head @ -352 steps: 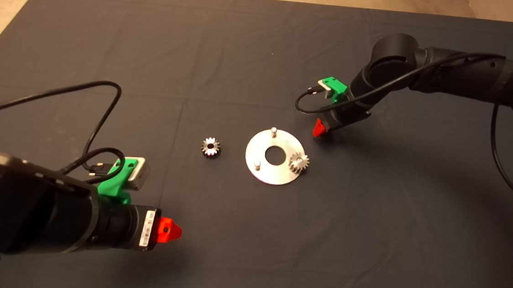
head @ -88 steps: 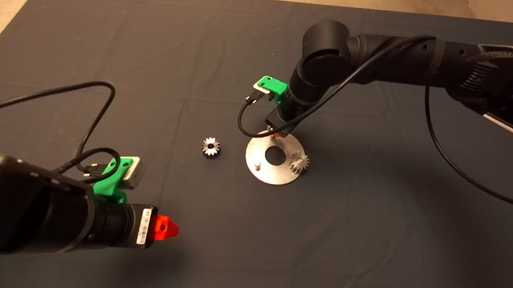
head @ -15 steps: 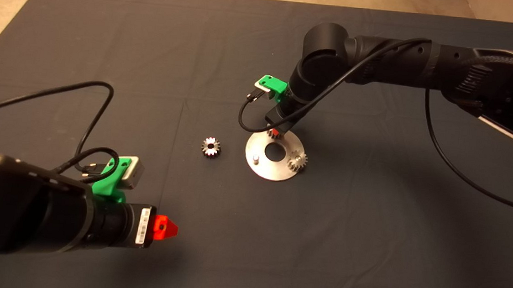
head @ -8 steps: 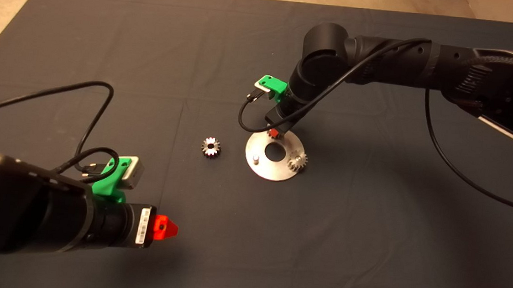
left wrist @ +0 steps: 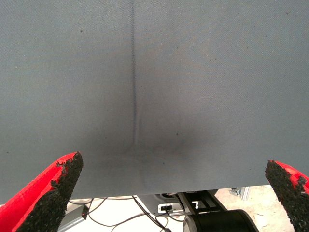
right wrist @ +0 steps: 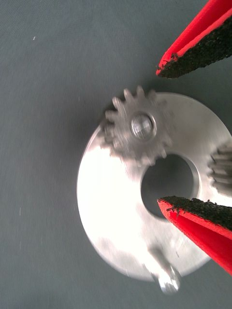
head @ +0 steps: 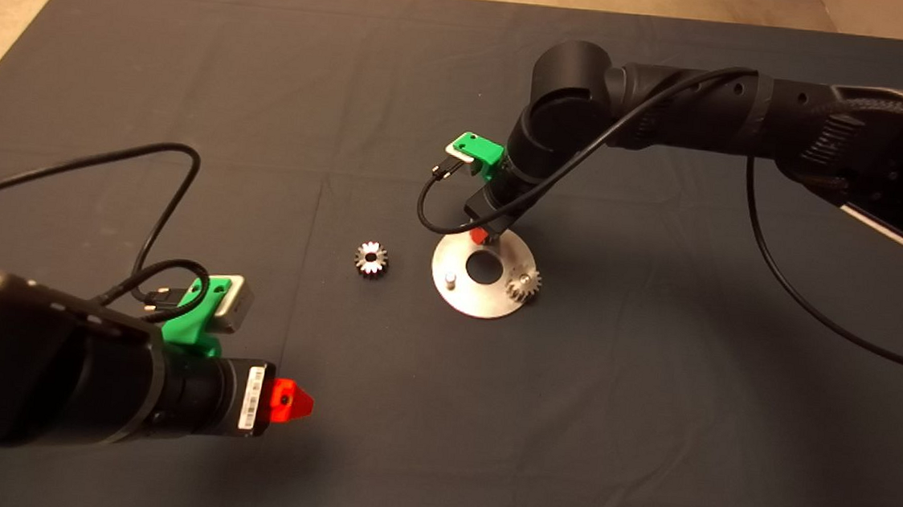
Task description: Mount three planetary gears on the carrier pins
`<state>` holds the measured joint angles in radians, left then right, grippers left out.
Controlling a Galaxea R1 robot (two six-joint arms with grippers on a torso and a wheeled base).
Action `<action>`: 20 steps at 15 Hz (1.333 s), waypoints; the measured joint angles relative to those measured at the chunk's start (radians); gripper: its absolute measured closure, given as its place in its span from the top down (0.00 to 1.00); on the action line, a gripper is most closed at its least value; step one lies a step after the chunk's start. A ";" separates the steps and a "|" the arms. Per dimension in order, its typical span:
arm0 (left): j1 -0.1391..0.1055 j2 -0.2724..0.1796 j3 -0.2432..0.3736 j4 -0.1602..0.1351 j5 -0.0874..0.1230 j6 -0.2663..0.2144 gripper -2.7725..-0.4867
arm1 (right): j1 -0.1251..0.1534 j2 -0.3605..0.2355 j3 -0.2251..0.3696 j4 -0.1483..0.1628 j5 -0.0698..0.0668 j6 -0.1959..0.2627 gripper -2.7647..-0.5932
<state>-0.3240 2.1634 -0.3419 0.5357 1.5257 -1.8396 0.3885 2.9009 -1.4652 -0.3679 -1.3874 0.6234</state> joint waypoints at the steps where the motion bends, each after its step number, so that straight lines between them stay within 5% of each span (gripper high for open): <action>1: 0.000 0.000 0.000 0.000 0.000 0.000 0.99 | 0.011 0.000 0.027 0.000 -0.003 0.006 0.55; 5: 0.000 -0.004 0.000 0.000 0.000 0.000 0.99 | 0.109 -0.060 0.207 0.002 -0.010 0.085 0.55; 9: 0.000 -0.004 0.000 0.000 0.000 0.000 0.99 | 0.203 -0.267 0.497 0.021 -0.066 0.214 0.55; 12: 0.000 0.004 0.000 0.000 0.000 0.000 0.99 | 0.225 -0.407 0.736 0.041 -0.108 0.339 0.55; 14: 0.000 0.007 0.000 0.000 0.000 0.000 0.99 | 0.212 -0.473 0.899 0.060 -0.131 0.475 0.55; 16: 0.000 0.006 0.000 0.000 0.000 0.000 0.99 | 0.150 -0.545 0.988 0.065 -0.135 0.573 0.55; 20: 0.000 0.011 0.000 0.000 0.000 0.001 0.99 | 0.001 -0.599 1.004 0.021 -0.147 0.598 0.55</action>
<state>-0.3240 2.1745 -0.3419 0.5357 1.5260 -1.8387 0.3892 2.3019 -0.4609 -0.3468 -1.5347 1.2213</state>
